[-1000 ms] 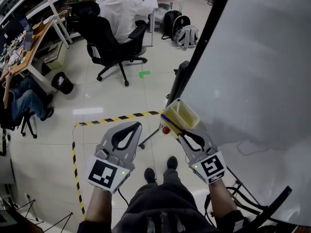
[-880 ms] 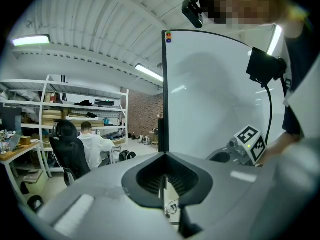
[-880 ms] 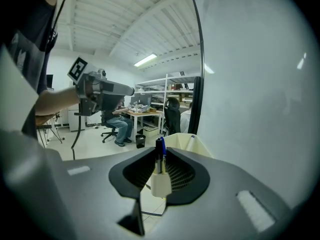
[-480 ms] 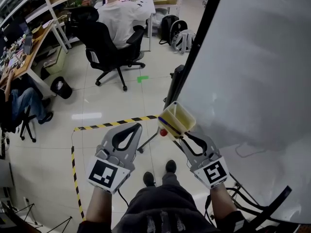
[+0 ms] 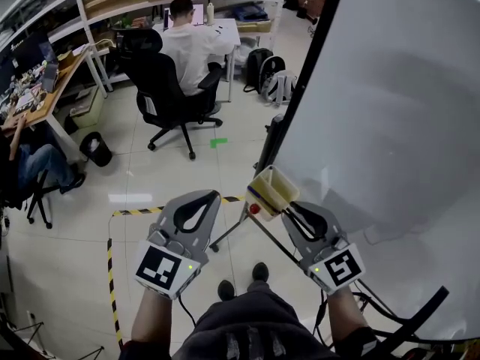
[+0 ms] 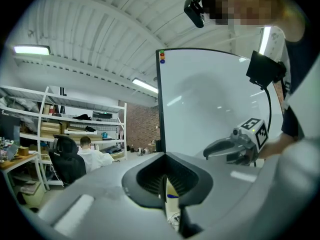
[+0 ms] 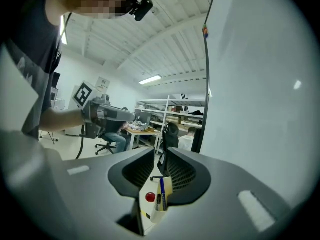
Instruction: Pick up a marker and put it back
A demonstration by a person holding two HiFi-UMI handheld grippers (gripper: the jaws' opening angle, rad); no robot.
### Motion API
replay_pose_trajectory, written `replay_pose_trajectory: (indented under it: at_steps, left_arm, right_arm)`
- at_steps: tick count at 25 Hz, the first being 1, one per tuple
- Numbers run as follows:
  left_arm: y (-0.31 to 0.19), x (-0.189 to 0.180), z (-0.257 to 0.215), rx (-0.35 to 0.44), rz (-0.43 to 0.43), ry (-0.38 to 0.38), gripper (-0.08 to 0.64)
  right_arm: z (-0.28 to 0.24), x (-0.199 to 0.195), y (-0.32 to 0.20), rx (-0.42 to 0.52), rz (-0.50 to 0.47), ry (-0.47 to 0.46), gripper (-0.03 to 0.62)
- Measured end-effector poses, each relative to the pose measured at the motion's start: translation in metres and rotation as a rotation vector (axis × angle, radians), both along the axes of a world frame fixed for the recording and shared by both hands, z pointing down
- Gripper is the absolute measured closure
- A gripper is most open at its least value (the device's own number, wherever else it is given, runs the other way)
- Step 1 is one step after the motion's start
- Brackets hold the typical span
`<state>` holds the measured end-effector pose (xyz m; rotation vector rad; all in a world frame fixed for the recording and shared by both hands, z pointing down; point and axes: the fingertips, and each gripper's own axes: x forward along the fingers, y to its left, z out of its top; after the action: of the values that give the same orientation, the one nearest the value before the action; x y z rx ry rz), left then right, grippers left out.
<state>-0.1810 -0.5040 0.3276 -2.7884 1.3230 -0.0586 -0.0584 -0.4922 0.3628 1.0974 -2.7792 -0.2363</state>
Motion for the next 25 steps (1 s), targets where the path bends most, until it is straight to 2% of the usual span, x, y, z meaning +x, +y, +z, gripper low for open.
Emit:
replay_pose_trajectory:
  at_steps: [5, 11, 19, 25]
  left_arm:
    - [0.023, -0.003, -0.023, 0.066, 0.023, 0.009, 0.554]
    - [0.051, 0.004, -0.028, 0.095, 0.016, 0.013, 0.554]
    - [0.072, 0.017, -0.058, 0.132, -0.033, -0.037, 0.554]
    - [0.123, 0.043, -0.07, 0.15, -0.073, -0.06, 0.554]
  right_arm:
    - [-0.022, -0.004, 0.015, 0.024, 0.018, -0.013, 0.512]
    - [-0.028, -0.006, 0.03, 0.037, -0.005, -0.012, 0.512]
    - [-0.068, -0.022, 0.036, 0.053, -0.081, -0.074, 0.512]
    - [-0.069, -0.013, 0.089, 0.036, -0.164, -0.061, 0.531]
